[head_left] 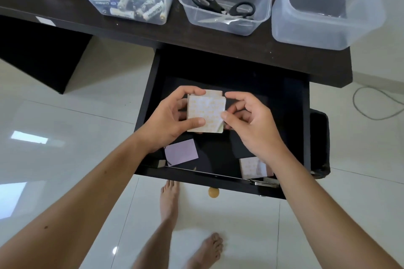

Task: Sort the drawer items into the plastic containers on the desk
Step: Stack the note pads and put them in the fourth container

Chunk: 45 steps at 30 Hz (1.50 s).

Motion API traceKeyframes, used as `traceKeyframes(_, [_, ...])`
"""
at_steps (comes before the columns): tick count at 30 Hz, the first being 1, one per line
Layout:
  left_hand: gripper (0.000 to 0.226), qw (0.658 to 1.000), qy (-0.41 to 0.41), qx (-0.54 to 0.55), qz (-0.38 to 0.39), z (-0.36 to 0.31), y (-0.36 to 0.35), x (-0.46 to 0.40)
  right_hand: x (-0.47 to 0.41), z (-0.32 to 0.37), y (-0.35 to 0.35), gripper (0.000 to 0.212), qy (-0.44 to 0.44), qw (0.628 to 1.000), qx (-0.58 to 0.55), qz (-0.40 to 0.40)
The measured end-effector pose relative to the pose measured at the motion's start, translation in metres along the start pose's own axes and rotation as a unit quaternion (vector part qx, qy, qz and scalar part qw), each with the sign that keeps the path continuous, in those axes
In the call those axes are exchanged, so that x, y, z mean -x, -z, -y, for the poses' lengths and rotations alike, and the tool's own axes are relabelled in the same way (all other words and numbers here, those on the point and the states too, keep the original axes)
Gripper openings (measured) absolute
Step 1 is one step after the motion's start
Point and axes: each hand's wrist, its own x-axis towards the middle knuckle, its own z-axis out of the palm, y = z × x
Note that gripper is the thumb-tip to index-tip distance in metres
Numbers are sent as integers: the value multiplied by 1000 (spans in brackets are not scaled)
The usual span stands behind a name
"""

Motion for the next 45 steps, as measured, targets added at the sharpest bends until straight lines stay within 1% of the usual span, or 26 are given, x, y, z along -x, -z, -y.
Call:
traceKeyframes(3, [54,998,-23,-1,-53,0,10,-2,0,-8,-3,31,-28,999,18,9])
traceKeyframes(4, [53,997,-36,4,-71,0,11,-4,-1,-11,-4,28,-36,998,40,34])
traceKeyframes(6, [52,993,-61,9,-104,2,10,-6,-3,-19,-9,26,-53,988,95,109])
traceKeyframes(8, [51,988,-70,21,-135,6,9,-9,-6,-24,-19,30,-68,973,127,182])
traceKeyframes(9, [50,987,-70,28,-145,8,9,-9,-7,-25,-24,35,-70,967,134,205])
traceKeyframes(11, [49,987,-64,37,-145,10,10,-11,-12,-27,-33,45,-59,960,154,225])
traceKeyframes(14, [47,989,-51,55,-130,10,11,-12,-19,-32,-41,60,-16,944,229,238])
traceKeyframes(17, [48,990,-42,64,-122,11,10,-12,-22,-39,-45,63,28,923,297,244])
traceKeyframes(21, [48,990,-47,56,-121,11,10,-13,-21,-43,-47,46,32,927,288,236])
traceKeyframes(24, [48,989,-50,61,-127,10,11,-14,-19,-41,-41,32,-6,945,236,225])
traceKeyframes(28, [48,990,-42,57,-122,10,11,-14,-14,-36,-17,25,-52,964,129,225])
traceKeyframes(30, [48,991,-40,54,-113,11,11,-14,-10,-31,0,22,-59,974,47,214])
traceKeyframes(33, [50,993,-36,49,-96,11,11,-13,-5,-14,24,21,-40,984,-77,158])
traceKeyframes(36, [54,996,-24,57,-69,12,10,-13,-10,-4,35,25,-37,982,-156,98])
traceKeyframes(38, [56,997,-18,54,-45,11,10,-12,-19,-4,34,20,-36,984,-160,68])
traceKeyframes(41, [62,999,-23,48,-11,11,9,-10,-28,-7,23,20,-26,994,-103,24])
traceKeyframes(45, [71,998,-25,63,12,10,10,-9,-31,-8,13,19,-29,996,-86,-10])
